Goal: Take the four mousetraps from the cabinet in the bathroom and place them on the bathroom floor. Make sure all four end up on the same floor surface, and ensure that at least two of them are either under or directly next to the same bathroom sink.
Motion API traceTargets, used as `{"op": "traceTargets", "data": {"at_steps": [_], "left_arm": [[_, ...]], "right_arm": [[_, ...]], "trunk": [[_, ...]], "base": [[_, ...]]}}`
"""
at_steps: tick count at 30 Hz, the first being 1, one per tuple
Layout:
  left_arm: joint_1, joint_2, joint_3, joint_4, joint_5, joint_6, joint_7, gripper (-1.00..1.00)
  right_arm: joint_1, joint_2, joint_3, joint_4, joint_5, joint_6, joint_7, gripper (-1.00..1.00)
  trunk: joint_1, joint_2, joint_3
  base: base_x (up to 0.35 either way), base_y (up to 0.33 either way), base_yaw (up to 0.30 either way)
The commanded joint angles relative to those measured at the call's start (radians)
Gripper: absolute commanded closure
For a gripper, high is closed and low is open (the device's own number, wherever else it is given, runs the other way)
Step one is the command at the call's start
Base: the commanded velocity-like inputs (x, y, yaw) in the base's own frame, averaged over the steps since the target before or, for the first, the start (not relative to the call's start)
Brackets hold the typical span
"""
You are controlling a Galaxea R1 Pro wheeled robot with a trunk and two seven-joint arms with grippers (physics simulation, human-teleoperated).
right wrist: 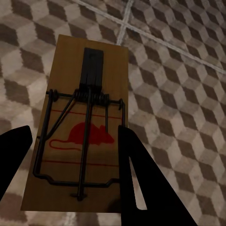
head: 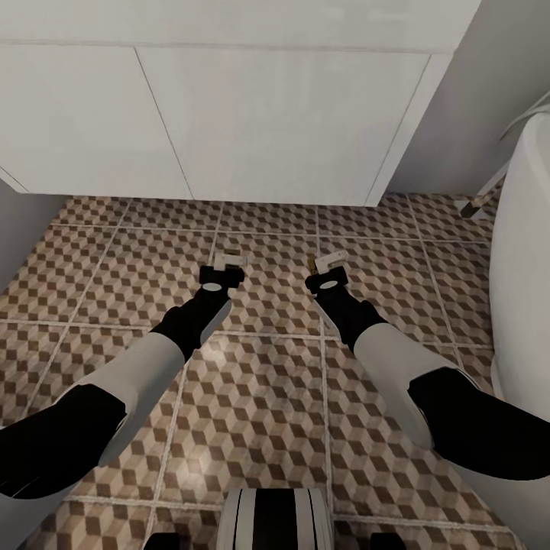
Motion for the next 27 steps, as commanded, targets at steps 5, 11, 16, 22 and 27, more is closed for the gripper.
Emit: {"op": "traceTargets", "data": {"at_steps": [5,11,16,22,27], "left_arm": [[0.0,0.001,-0.008,-0.003,0.007,0.005,0.012,1.0],[0.009,0.001,-0.009,-0.004,0.007,0.005,0.012,1.0],[0.014,0.001,-0.009,-0.005,0.007,0.005,0.012,1.0],[0.015,0.001,-0.009,-0.006,0.007,0.005,0.012,1.0],[0.016,0.001,-0.009,-0.006,0.007,0.005,0.012,1.0]], "right_arm": [[0.0,0.0,0.004,0.0,0.009,0.009,-0.001,1.0],[0.0,0.0,0.003,0.001,0.009,0.009,-0.002,1.0],[0.0,0.0,0.003,0.001,0.009,0.009,-0.002,1.0],[0.0,0.0,0.003,0.001,0.009,0.009,-0.002,1.0],[0.0,0.0,0.003,0.001,0.009,0.009,-0.003,1.0]], "trunk": [[0.0,0.0,-0.007],[0.0,0.0,-0.016],[0.0,0.0,-0.023],[0.0,0.0,-0.026],[0.0,0.0,-0.026]], "base": [[0.0,0.0,0.0],[0.0,0.0,0.0],[0.0,0.0,0.0],[0.0,0.0,0.0],[0.0,0.0,0.0]]}}
